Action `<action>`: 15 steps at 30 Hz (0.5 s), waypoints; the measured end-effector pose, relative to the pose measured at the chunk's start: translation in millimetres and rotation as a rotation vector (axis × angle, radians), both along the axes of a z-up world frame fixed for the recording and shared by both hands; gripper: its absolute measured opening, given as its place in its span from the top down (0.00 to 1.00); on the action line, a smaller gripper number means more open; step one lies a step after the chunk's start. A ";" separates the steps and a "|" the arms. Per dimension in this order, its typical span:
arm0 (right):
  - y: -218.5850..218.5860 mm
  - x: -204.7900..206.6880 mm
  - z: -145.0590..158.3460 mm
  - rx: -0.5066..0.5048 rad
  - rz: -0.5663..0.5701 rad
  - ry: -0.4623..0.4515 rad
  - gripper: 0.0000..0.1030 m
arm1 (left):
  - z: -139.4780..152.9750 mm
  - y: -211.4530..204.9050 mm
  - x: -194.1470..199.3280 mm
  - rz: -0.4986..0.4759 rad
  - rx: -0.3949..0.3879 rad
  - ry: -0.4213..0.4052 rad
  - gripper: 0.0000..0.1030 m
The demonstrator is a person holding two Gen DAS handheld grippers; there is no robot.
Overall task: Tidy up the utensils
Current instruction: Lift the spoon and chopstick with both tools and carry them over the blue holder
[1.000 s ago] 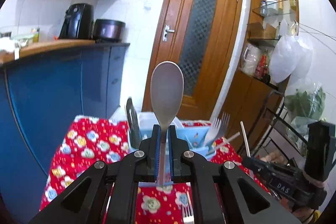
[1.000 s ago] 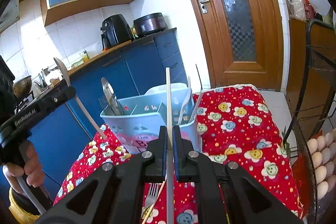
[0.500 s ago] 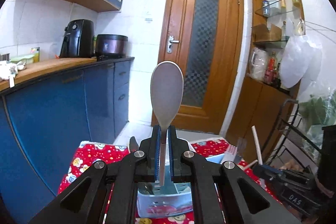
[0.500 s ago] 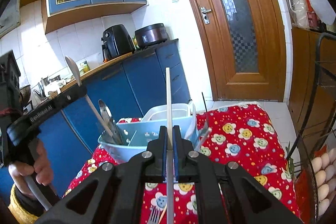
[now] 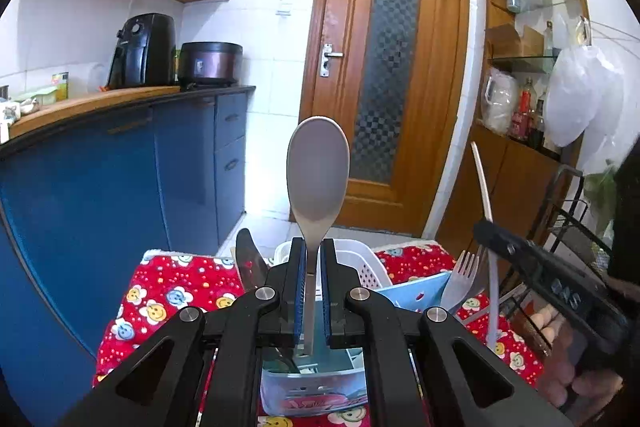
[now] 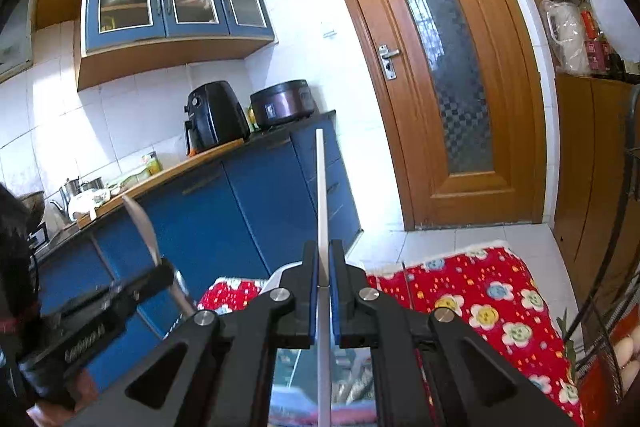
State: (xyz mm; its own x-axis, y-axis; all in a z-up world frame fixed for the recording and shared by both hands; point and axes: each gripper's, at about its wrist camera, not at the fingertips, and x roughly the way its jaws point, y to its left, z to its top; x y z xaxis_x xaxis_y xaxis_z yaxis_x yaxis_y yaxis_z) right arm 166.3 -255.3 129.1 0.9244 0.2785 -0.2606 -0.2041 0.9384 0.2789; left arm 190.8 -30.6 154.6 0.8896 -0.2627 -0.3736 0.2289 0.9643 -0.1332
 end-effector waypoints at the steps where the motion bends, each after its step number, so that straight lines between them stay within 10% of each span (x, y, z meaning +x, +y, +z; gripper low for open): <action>1: 0.9 3.5 0.1 -0.002 -0.002 -0.008 0.94 | -1.3 -0.7 0.3 -0.001 0.003 0.001 0.93; 15: 16.5 27.9 -26.8 -0.045 -0.040 -0.044 0.94 | -20.9 -0.8 11.3 -0.011 -0.016 0.040 0.93</action>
State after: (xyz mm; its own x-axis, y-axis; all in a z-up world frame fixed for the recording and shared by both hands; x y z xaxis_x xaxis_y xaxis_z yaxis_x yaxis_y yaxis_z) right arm 194.2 -238.8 102.4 0.9454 0.2296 -0.2313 -0.1768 0.9575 0.2277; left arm 202.1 -31.4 133.7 0.8711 -0.2787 -0.4044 0.2338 0.9594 -0.1576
